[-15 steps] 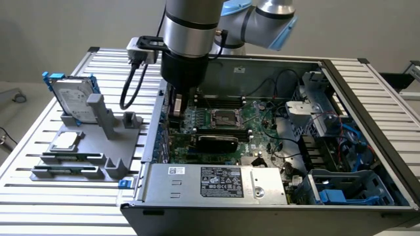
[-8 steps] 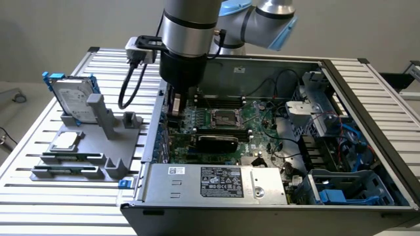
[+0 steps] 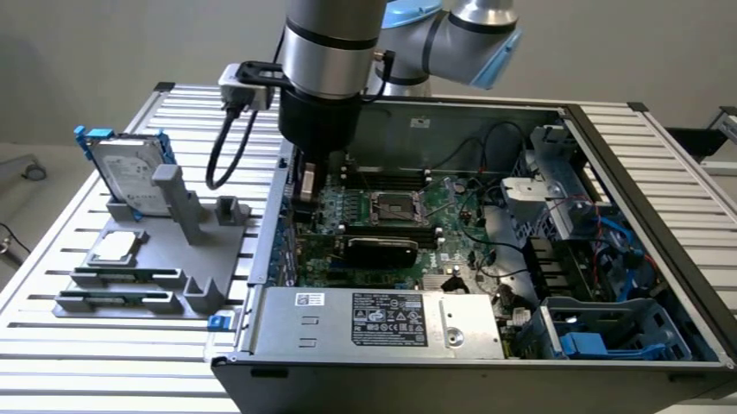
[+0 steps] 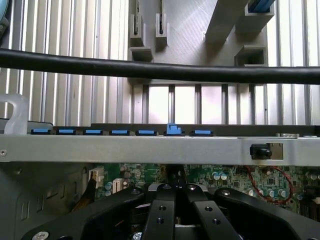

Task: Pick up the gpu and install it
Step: 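Press down on the gpu until it lock into place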

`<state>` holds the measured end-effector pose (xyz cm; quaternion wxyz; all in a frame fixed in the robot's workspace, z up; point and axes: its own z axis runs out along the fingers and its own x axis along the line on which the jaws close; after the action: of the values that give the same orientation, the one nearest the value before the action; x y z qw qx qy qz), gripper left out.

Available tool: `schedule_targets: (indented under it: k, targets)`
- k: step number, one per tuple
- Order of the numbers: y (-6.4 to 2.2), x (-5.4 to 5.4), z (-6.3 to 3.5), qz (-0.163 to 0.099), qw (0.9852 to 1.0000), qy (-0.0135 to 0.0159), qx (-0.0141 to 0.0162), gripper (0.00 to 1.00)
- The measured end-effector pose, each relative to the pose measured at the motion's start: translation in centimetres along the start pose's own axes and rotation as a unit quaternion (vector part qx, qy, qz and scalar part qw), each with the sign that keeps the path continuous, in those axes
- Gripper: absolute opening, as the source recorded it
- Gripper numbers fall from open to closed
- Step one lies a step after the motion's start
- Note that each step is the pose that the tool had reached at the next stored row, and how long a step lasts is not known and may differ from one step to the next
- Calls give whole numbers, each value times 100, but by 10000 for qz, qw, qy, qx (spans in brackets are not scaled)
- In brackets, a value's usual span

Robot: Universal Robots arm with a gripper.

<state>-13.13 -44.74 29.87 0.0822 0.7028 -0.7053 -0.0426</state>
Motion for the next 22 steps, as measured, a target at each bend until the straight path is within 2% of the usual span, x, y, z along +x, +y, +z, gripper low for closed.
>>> schedule_targets:
  k: [22]
  targets:
    - [24, -34, 3, 68, 10000, 24, -12, 11]
